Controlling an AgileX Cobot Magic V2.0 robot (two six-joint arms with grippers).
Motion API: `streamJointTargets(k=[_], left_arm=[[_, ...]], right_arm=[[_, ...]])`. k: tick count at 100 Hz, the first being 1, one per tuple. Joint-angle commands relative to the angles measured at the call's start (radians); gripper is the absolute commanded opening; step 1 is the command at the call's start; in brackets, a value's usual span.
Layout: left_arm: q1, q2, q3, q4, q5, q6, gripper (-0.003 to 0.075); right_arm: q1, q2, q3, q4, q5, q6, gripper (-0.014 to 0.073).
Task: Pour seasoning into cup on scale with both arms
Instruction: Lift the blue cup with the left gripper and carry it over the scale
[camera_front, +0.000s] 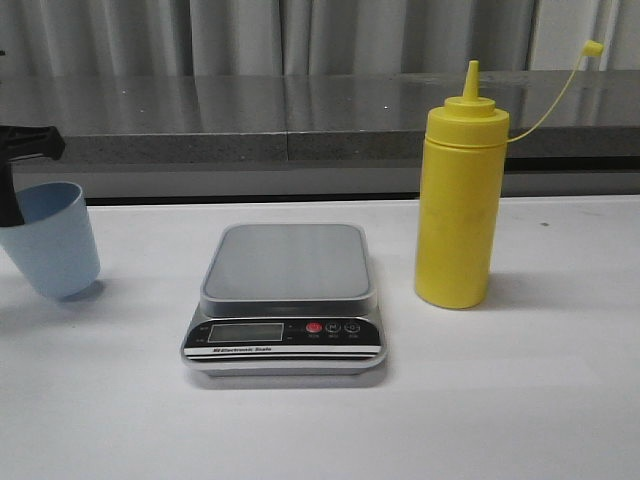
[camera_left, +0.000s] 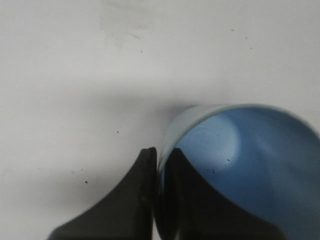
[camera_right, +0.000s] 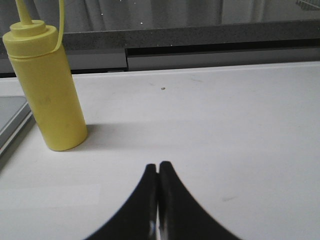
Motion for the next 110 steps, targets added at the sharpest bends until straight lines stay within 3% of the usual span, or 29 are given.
streamJointTargets(k=[1, 32, 62, 110], left_arm=[[-0.006, -0.043, -0.068, -0.014, 0.034, 0.0, -0.002], [-0.125, -0.059, -0.298, -0.014, 0.239, 0.027, -0.002], [-0.298, -0.05, -0.443, -0.01, 0.247, 0.027, -0.002], [-0.431, 0.133, -0.571, 0.032, 0.352, 0.027, -0.002]], right_arm=[[-0.006, -0.02, -0.016, -0.004, -0.084, -0.006, -0.0068], [-0.006, -0.02, -0.016, -0.004, -0.084, -0.006, -0.0068], [-0.006, -0.02, -0.016, -0.004, -0.084, -0.006, -0.0068], [-0.006, -0.02, -0.016, -0.004, -0.084, -0.006, -0.0068]])
